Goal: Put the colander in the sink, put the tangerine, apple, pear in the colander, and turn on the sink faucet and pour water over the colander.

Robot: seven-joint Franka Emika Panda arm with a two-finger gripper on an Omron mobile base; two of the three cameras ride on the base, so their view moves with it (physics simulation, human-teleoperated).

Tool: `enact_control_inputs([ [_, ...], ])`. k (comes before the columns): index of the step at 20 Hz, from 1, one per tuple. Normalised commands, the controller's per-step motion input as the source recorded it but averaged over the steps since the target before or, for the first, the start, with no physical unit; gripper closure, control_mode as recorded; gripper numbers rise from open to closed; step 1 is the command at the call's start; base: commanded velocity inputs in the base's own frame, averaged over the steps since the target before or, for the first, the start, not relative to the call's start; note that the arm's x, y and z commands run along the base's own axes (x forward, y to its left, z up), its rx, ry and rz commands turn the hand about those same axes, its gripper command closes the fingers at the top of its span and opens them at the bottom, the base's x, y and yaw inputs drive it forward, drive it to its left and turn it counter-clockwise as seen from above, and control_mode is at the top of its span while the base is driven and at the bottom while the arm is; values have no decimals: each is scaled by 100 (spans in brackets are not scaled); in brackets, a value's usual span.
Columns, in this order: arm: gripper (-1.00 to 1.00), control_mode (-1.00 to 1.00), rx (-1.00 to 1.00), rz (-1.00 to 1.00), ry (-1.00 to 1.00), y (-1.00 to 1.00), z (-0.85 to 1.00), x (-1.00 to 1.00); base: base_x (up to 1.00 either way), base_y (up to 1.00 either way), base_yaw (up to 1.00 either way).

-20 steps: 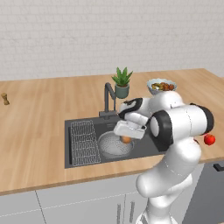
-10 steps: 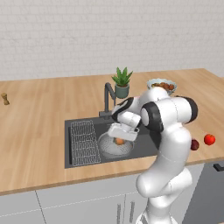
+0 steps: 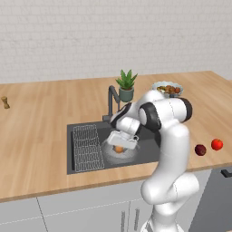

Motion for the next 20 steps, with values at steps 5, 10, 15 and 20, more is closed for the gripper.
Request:
enact_control_inputs([
  [5, 100, -100, 0, 0, 0, 13, -35, 21, 0, 0, 0],
  [10, 100, -100, 0, 0, 0, 12, -7, -7, 0, 0, 0],
  [15, -100, -100, 3, 0, -3, 3, 21, -31, 0, 0, 0],
  [20, -100, -100, 2, 0, -6, -8, 42, -14, 0, 0, 0],
])
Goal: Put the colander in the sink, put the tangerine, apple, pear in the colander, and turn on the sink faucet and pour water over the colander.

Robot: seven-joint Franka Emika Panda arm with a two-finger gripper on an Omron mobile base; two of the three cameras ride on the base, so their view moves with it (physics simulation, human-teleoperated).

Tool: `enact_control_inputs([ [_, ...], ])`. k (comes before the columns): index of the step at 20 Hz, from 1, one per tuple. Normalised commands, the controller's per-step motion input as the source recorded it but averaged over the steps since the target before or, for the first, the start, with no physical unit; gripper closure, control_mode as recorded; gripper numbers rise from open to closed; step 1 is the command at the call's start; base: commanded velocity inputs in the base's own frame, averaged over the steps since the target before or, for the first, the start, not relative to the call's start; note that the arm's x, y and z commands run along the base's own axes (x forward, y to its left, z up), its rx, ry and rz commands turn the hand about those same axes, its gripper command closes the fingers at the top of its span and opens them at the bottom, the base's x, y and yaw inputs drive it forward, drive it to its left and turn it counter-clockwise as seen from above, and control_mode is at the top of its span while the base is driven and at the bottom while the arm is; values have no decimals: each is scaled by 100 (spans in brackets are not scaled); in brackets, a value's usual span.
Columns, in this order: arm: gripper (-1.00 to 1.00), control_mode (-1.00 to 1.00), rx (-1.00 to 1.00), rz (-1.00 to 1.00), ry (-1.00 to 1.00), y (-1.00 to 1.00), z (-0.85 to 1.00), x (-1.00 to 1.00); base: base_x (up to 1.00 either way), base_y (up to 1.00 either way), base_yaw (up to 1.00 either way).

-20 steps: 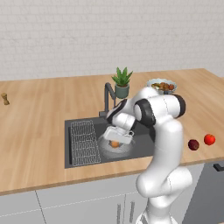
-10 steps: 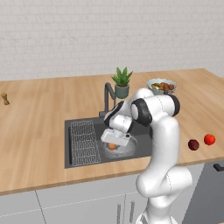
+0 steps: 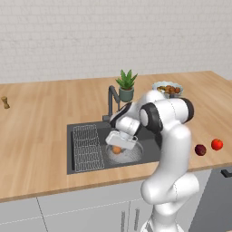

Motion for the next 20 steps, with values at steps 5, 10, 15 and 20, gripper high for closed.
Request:
enact_control_inputs([
  [5, -100, -100, 0, -3, -4, -24, 50, -2, 0, 0, 0],
  [10, -100, -100, 0, -5, -4, -50, 68, -25, 0, 0, 0],
  [15, -100, -100, 0, -6, -11, -95, 98, -75, 0, 0, 0],
  [20, -100, -100, -4, -13, -9, -100, 97, -76, 0, 0, 0],
])
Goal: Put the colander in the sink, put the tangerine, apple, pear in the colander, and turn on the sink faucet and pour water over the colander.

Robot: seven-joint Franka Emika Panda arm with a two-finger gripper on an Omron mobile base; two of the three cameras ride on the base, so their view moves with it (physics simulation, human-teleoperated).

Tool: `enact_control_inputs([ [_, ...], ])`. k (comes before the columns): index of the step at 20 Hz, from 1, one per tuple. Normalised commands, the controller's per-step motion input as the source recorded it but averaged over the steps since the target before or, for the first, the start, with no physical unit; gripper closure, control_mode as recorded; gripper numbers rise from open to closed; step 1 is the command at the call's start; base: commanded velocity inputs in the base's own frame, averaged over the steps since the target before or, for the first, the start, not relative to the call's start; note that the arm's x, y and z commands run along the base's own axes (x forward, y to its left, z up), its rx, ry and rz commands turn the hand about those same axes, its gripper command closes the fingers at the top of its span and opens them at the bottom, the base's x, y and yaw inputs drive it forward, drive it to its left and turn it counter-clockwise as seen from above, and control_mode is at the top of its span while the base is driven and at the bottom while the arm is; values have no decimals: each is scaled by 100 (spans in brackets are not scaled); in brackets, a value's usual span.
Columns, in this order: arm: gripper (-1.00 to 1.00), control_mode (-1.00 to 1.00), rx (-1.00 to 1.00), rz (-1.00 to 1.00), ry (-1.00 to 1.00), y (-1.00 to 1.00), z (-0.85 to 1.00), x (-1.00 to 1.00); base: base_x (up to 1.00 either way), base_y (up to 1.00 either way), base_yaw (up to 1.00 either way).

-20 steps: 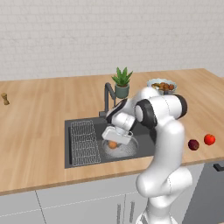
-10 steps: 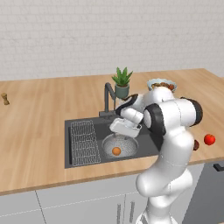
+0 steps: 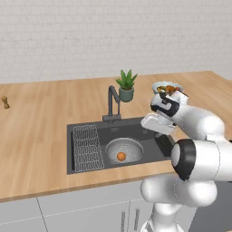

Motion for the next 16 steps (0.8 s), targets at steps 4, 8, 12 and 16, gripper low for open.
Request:
enact_control_inputs([
  [4, -100, -100, -15, -19, 0, -93, 64, -63, 0, 0, 0],
  [8, -100, -100, -19, -24, 0, -89, 21, -64, 0, 0, 0],
  [12, -100, -100, -22, -24, 2, -90, 0, -53, 0, 0, 0],
  [16, -100, -100, -16, -12, 0, -63, 0, -46, 0, 0, 0],
])
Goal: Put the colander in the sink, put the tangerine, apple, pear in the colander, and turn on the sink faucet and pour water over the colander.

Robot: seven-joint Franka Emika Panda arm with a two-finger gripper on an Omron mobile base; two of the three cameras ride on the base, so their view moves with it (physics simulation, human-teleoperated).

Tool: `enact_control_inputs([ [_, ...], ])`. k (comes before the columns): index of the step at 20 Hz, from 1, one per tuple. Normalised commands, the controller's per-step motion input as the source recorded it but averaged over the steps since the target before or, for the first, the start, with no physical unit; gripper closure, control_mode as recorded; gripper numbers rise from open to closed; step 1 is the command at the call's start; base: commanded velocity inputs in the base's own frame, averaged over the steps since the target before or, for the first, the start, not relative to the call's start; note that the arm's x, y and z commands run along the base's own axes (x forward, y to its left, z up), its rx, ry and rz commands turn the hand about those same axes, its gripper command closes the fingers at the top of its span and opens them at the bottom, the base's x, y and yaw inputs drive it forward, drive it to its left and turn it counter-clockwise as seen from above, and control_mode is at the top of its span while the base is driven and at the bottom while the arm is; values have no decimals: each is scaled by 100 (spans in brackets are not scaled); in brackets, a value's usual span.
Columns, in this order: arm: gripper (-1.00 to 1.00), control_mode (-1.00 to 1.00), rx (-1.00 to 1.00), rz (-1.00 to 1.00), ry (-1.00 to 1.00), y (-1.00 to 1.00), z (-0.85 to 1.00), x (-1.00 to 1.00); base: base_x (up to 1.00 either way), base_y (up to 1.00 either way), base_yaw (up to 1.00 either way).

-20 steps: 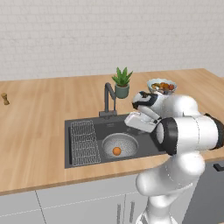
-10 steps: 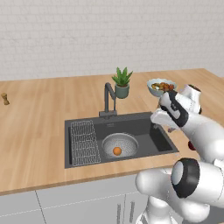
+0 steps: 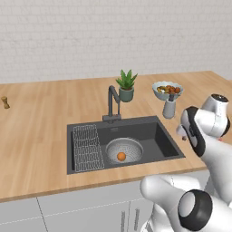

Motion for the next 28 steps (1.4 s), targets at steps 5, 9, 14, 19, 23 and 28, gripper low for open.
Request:
enact_control_inputs([
  [5, -100, -100, -7, -2, 0, -41, 0, -31, 0, 0, 0],
  [9, -100, -100, -4, 0, 0, -35, -1, -2, 0, 0, 0],
  [14, -100, -100, -5, 0, 0, -36, -6, 3, 0, 0, 0],
  [19, -100, -100, -4, 0, 3, -35, -17, 0, 0, 0, 0],
  [23, -100, -100, 0, 0, 11, -8, -24, 7, 0, 0, 0],
  [28, -100, -100, 0, 0, 15, 0, -29, 30, 0, 0, 0],
])
